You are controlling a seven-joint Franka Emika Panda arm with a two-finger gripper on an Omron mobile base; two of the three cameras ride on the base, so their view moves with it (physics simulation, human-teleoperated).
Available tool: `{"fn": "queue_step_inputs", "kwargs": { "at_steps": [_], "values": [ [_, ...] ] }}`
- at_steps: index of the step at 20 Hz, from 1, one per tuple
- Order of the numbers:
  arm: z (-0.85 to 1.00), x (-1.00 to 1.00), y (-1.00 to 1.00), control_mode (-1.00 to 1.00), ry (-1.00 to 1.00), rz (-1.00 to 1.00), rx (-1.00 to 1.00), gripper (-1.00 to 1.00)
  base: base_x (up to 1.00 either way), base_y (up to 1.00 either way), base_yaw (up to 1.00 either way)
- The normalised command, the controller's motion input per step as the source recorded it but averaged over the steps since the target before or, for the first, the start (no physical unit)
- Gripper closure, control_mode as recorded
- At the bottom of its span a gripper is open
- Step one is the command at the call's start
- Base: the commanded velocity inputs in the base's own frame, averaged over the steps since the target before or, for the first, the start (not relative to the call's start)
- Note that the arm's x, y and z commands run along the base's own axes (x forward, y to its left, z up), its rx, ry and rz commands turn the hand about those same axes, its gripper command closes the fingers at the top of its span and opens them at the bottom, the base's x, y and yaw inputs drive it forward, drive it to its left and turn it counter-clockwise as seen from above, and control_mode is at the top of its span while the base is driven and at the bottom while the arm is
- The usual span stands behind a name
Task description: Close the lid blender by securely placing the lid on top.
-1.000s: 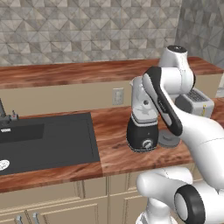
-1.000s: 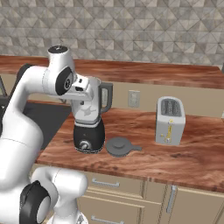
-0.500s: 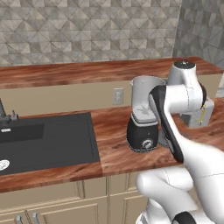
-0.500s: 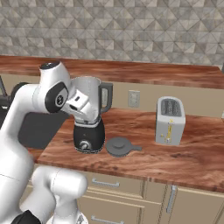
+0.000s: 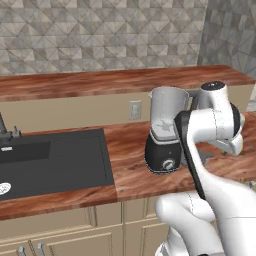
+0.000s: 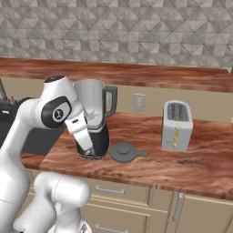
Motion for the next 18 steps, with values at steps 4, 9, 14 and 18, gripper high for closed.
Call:
{"fn": "queue_step_inputs", "kwargs": {
  "at_steps": [4, 9, 14, 18],
  "values": [
    [-0.29, -0.69, -0.48, -1.00, -0.07, -0.49, 0.24, -1.00, 0.00, 0.00, 0.00],
    [-0.44, -0.49, -0.48, -1.00, -0.13, -0.40, 0.30, -1.00, 0.00, 0.00, 0.00],
    [-0.41, 0.16, -0.29, -1.00, -0.06, -0.10, 0.11, -1.00, 0.00, 0.00, 0.00],
    [-0.15, 0.55, -0.22, -1.00, 0.00, 0.08, 0.07, -1.00, 0.00, 0.00, 0.00]
  ]
}}
